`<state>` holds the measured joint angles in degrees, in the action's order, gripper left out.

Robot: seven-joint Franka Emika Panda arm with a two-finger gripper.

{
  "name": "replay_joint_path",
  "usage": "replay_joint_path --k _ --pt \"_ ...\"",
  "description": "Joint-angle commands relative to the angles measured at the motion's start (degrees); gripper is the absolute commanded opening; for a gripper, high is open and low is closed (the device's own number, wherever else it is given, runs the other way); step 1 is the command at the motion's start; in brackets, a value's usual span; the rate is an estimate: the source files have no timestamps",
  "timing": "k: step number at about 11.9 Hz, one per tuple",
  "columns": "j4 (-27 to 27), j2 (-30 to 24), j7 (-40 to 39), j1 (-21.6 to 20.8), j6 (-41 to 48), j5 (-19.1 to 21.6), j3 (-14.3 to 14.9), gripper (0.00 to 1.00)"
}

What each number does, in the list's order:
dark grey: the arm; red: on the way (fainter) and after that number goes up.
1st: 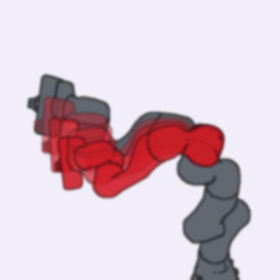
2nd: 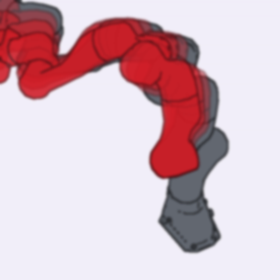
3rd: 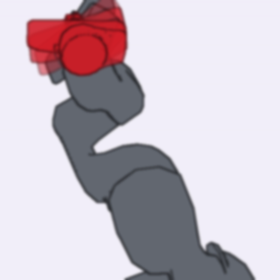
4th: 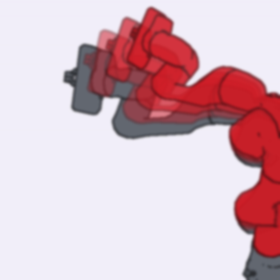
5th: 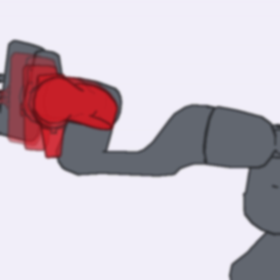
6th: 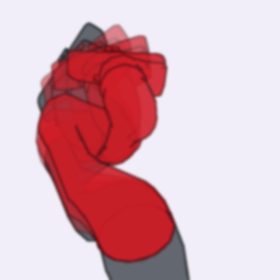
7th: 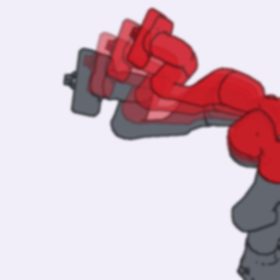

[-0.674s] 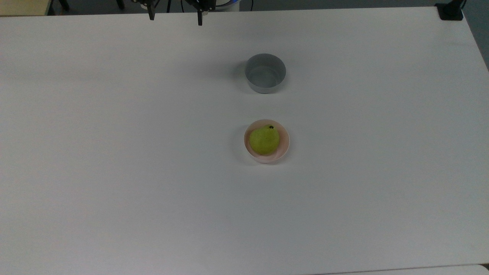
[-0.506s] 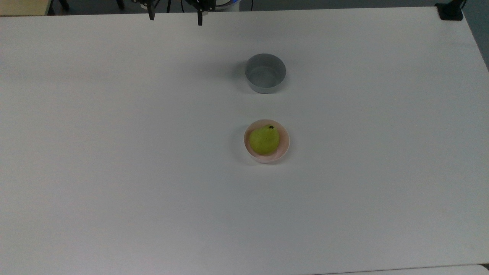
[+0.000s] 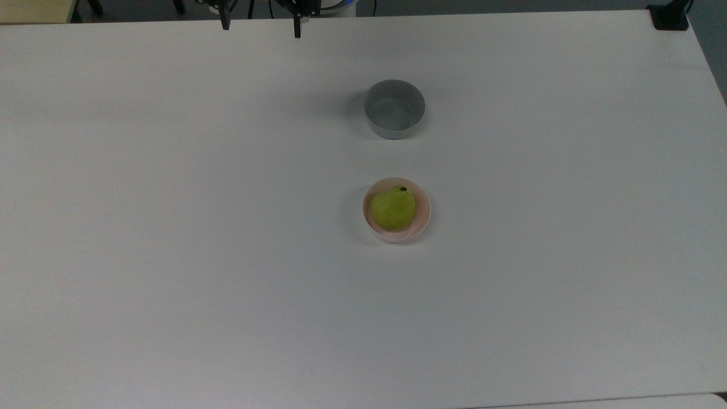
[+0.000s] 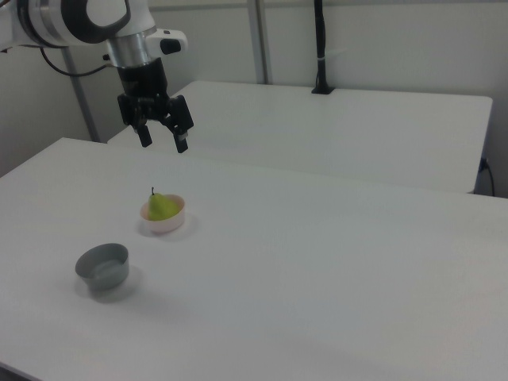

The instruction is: Pick up a pear from the bowl

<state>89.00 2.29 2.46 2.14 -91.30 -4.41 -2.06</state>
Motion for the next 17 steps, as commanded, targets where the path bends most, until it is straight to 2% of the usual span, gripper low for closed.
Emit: replay_joint_path --k 1,15,17 --pt "1.0 -1.24 -1.5 0.05 0.51 0.54 0.31 1.0" --pt "0.92 0.16 -1.76 -0.65 -0.11 0.8 -0.31 1.0" --pt "0.74 0.43 -1.67 -2.22 -0.72 1.07 -0.49 1.0"
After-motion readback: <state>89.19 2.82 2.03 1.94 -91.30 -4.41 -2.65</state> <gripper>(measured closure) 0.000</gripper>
